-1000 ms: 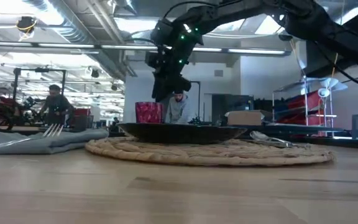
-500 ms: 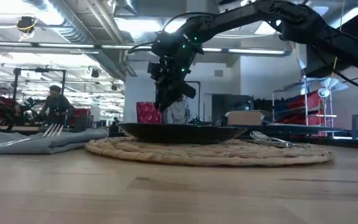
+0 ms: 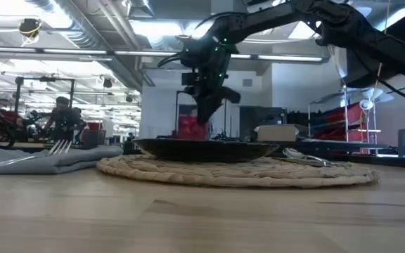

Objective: Set table place
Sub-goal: Move the red cup to the top right of the brown placemat

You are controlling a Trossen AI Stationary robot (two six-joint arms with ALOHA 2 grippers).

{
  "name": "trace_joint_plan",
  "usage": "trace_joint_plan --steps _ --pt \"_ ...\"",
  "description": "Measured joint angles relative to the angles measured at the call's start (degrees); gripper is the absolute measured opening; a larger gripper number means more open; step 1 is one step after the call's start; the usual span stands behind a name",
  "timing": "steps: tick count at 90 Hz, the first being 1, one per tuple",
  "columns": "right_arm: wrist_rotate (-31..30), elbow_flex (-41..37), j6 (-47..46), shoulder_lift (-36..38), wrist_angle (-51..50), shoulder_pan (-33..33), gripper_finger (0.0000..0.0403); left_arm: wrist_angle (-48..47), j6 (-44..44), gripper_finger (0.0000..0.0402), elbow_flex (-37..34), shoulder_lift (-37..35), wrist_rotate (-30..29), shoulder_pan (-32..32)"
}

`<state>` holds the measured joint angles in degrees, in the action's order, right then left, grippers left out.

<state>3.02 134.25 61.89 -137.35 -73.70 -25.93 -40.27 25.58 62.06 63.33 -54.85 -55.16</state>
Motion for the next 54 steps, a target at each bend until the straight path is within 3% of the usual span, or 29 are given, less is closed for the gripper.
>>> trace_joint_plan --steps 35,54 --pt "0.1 -0.1 -2.5 10.2 -11.8 -1.1 0.0001 -0.4 0.8 0.0 0.0 0.0 0.0 -0.1" --pt "0.3 0.0 -4.9 12.1 -16.0 -2.7 0.0 -1.1 2.8 0.0 -0.5 0.1 0.0 -1.8"
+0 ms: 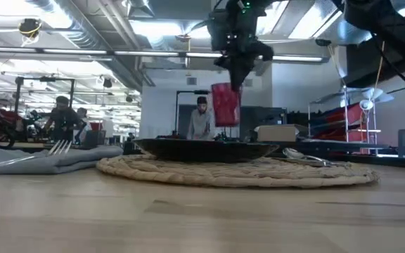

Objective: Set table place
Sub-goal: Move the red cup to the top right of the brown placemat

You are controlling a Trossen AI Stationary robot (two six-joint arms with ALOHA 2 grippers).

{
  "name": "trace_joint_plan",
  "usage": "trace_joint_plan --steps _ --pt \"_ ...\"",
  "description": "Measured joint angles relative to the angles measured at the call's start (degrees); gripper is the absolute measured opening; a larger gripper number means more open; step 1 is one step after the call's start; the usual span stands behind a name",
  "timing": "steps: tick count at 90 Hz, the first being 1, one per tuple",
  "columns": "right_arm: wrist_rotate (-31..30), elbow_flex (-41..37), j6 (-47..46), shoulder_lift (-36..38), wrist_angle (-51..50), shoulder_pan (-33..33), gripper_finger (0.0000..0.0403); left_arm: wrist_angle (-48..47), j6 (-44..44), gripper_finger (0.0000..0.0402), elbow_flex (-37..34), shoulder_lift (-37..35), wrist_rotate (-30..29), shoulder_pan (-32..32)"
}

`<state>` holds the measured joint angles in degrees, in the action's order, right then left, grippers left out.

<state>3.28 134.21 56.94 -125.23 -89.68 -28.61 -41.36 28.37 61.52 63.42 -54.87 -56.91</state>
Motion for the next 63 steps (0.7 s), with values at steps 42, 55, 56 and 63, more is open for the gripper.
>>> trace_joint_plan --steps 42,55,56,63 --pt "6.8 0.0 -0.9 0.0 1.8 4.1 0.0 0.3 4.2 0.0 -2.5 0.1 0.0 -1.1" --pt "11.3 0.0 0.5 0.0 7.9 7.6 0.0 0.5 4.2 0.0 -2.5 0.1 0.0 -1.1" --pt "11.6 0.0 0.5 0.0 8.2 7.8 0.0 0.5 4.2 0.0 -2.5 0.1 0.0 -1.1" --pt "12.9 0.0 0.7 0.0 8.3 9.2 0.0 0.5 4.4 0.0 -2.5 0.1 0.0 -1.1"
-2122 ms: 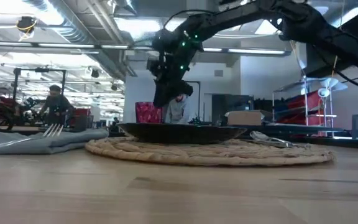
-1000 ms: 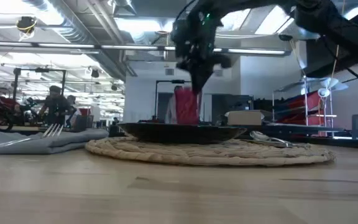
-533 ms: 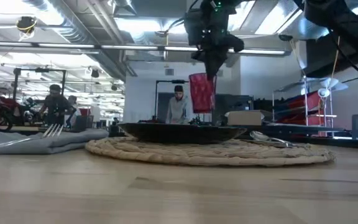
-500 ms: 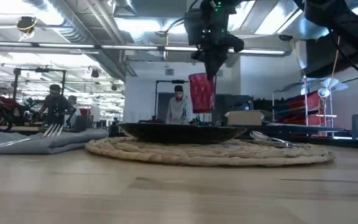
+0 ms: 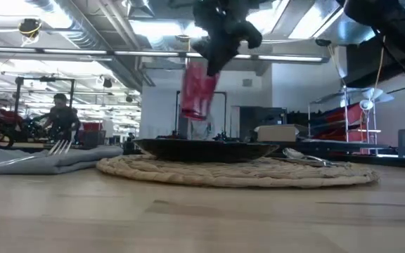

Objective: Set table place
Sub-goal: Move the red cup to the top right of the brown placemat

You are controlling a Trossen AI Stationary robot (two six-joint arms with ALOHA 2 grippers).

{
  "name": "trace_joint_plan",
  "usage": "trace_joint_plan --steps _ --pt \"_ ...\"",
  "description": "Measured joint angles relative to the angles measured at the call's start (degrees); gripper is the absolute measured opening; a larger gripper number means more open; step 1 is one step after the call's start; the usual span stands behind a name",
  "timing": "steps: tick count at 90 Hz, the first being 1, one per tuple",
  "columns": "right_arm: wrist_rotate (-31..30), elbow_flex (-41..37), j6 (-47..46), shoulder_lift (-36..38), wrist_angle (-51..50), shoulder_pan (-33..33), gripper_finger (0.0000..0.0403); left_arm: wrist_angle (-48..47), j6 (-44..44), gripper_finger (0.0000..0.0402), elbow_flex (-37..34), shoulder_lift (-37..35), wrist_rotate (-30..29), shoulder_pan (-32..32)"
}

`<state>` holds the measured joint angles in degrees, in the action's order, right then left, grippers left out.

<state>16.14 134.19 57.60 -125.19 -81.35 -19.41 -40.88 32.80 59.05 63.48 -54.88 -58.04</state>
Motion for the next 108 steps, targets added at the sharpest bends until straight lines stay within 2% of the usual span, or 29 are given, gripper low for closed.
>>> trace_joint_plan --steps 20,36,54,80,93,108 --pt "-1.0 -0.1 -0.8 2.8 -4.7 3.7 0.0 0.0 -0.2 0.0 0.0 0.0 0.0 0.0" --pt "-0.9 0.0 -2.4 8.3 -4.9 7.5 0.0 0.0 -0.7 0.0 0.0 0.0 0.0 0.0" --pt "-4.1 0.0 -6.3 13.8 -6.2 10.4 0.0 0.0 -0.7 0.0 0.0 0.0 0.0 0.0" --pt "-6.2 0.0 -9.8 17.9 -6.1 14.3 0.0 0.0 -0.9 0.0 0.0 0.0 -0.1 0.0" --pt "-5.1 -3.0 -10.2 18.2 1.0 16.1 0.0 0.0 -1.4 0.0 0.0 0.0 0.0 0.0" --pt "-1.3 -10.2 -9.6 18.3 15.0 18.1 0.0 0.0 -0.6 0.0 0.0 0.0 0.0 0.0"
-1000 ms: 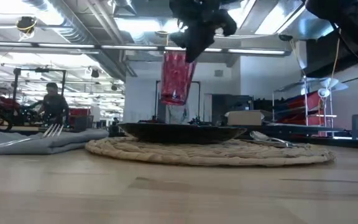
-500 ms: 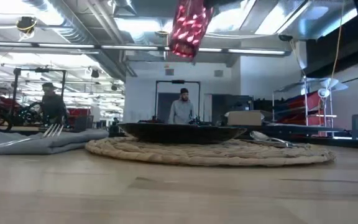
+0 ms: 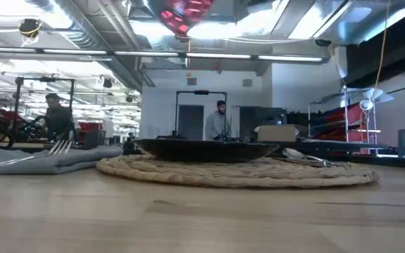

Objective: Set table place
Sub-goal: Move the red cup to the top right of the brown placemat

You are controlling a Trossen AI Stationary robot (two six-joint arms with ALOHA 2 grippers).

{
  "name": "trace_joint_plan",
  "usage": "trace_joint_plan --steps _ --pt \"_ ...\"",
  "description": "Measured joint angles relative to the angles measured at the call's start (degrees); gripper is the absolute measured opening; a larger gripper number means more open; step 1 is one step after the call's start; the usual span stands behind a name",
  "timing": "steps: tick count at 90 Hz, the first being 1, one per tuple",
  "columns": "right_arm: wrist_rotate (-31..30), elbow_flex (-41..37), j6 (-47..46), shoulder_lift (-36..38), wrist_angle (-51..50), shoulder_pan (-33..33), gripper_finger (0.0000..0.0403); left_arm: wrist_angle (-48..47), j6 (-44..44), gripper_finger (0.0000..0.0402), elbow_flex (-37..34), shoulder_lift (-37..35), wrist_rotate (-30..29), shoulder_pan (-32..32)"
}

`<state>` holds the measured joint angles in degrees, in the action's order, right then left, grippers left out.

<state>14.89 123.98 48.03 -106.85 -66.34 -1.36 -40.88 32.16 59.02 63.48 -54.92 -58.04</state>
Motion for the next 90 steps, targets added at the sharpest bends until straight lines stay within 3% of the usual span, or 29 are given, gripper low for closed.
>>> trace_joint_plan --steps 25,47,56,68,90 --pt "4.3 -13.7 0.0 1.1 26.0 1.1 0.0 0.1 0.0 0.0 0.0 0.0 -0.1 0.0" --pt "3.5 -35.7 -4.8 8.3 50.8 1.0 0.0 1.1 -0.8 0.0 0.0 0.0 -0.4 0.0" --pt "0.4 -43.6 -6.1 13.4 56.5 1.0 0.0 1.1 -1.1 0.0 0.0 0.0 -0.4 0.0" --pt "-6.4 -52.0 -8.4 20.5 56.9 1.0 0.0 1.4 -0.9 0.0 0.0 0.0 -0.4 0.0" --pt "-17.5 -61.4 -12.5 32.7 47.1 -0.3 0.0 1.3 -0.8 0.0 0.0 0.0 -0.8 0.1"
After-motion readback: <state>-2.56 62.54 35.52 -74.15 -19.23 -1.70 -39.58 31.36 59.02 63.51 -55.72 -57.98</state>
